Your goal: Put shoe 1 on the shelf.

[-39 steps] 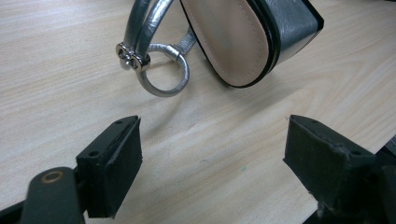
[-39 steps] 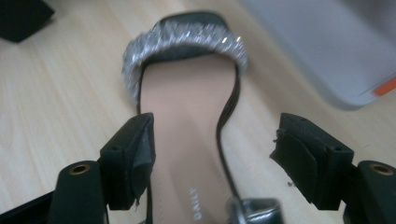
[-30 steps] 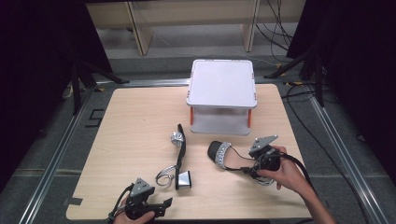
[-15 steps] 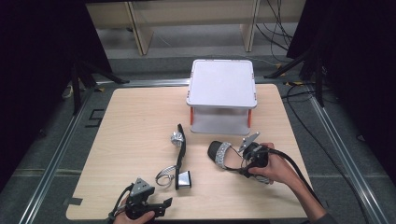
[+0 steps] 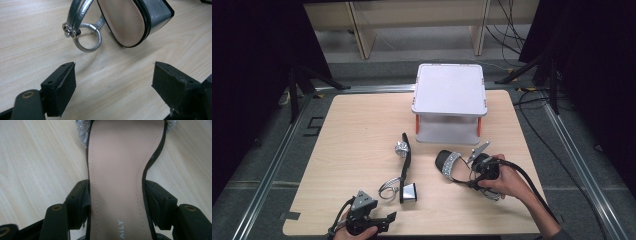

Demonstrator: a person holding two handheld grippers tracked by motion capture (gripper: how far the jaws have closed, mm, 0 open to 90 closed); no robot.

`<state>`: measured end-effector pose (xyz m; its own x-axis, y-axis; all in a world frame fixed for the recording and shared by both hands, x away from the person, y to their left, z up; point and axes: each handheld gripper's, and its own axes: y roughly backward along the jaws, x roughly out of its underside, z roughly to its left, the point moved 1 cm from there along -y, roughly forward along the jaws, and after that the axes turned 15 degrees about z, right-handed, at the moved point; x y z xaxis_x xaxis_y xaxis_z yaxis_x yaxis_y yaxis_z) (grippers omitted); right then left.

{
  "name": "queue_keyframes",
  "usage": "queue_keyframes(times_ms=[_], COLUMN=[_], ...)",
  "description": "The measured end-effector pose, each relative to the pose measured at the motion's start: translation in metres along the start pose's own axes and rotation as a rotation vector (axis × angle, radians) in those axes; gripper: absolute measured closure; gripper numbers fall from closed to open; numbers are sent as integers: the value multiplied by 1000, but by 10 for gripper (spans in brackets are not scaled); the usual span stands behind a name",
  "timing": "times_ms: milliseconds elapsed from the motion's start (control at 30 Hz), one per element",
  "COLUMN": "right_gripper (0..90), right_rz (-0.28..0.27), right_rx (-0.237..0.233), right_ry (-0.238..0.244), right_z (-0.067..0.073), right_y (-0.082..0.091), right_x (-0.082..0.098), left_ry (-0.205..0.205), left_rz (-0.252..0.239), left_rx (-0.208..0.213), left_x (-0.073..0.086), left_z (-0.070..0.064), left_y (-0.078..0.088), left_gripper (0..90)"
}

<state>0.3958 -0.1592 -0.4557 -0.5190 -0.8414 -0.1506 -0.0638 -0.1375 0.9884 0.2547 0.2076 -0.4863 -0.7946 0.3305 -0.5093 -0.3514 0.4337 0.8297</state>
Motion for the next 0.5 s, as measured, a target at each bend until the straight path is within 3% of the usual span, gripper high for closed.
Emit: queue_keyframes(times_ms=[67,233,500], right_gripper=[323,411,427], right_rz=[13,35,18], right_rx=[8,9,6], right_ry=[12,20,-8], right_z=[4,1,2], right_y=[-1,-4,-3], right_x=[0,2,2], left_ry=[2,-1,2], left_rz=[-5,-8,-9], left_rx=[-2,1,2], left_x=[0,0,1], left_z=[0,0,0], left_y=[0,0,1], left_gripper=[182,182,182])
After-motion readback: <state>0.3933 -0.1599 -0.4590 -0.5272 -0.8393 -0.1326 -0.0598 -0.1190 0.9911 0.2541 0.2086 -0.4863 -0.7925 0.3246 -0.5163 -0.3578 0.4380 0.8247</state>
